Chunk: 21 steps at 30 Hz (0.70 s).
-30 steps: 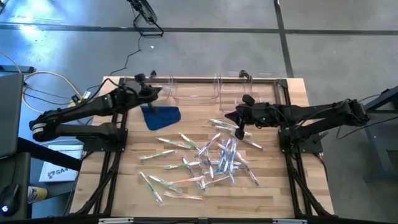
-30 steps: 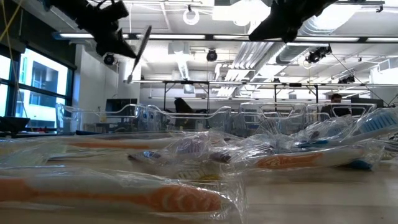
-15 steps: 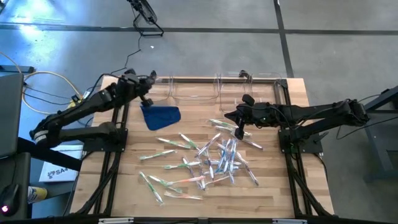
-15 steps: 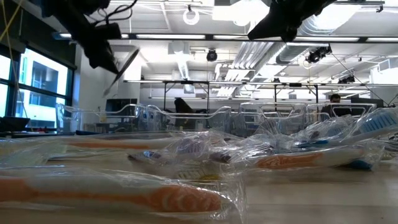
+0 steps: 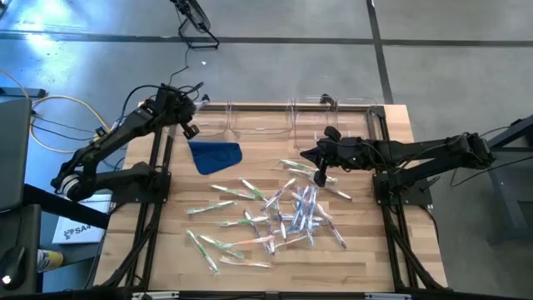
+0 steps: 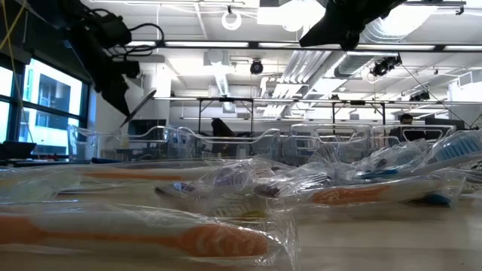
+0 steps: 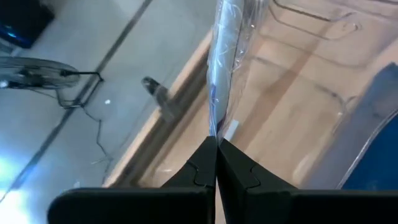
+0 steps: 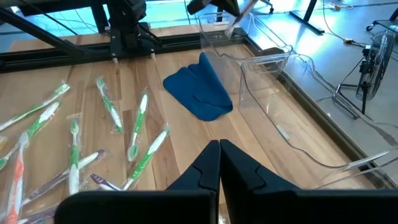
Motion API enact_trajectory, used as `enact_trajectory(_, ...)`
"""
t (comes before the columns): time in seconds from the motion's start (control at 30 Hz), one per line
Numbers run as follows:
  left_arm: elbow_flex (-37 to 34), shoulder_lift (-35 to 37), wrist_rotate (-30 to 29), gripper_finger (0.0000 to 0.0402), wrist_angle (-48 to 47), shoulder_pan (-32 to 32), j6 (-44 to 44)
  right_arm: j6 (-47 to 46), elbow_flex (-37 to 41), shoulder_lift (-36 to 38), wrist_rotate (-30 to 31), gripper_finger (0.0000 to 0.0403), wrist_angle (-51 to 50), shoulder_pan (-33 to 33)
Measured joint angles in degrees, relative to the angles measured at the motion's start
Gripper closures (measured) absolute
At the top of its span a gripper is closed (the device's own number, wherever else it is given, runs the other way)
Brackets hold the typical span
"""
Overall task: Pick & Place Toothbrushes
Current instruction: Put the violet toothbrush into the left transparent bin
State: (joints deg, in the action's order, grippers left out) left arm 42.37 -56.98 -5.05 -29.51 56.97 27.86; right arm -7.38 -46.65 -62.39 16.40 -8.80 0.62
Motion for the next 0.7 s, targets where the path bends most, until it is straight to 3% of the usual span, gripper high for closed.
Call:
enact_trajectory(0.47, 0.04, -6.79, -1.22, 0.0397, -0.29, 0.04, -2.76, -0.11, 0.00, -0.01, -0.06, 0.0401, -0.07, 0.02)
enact_trajectory(0.7, 0.04, -7.42, -1.87, 0.0344, -0.08, 0.02, -2.74, -0.13, 0.00, -0.02, -1.55, 0.0401, -0.46, 0.02)
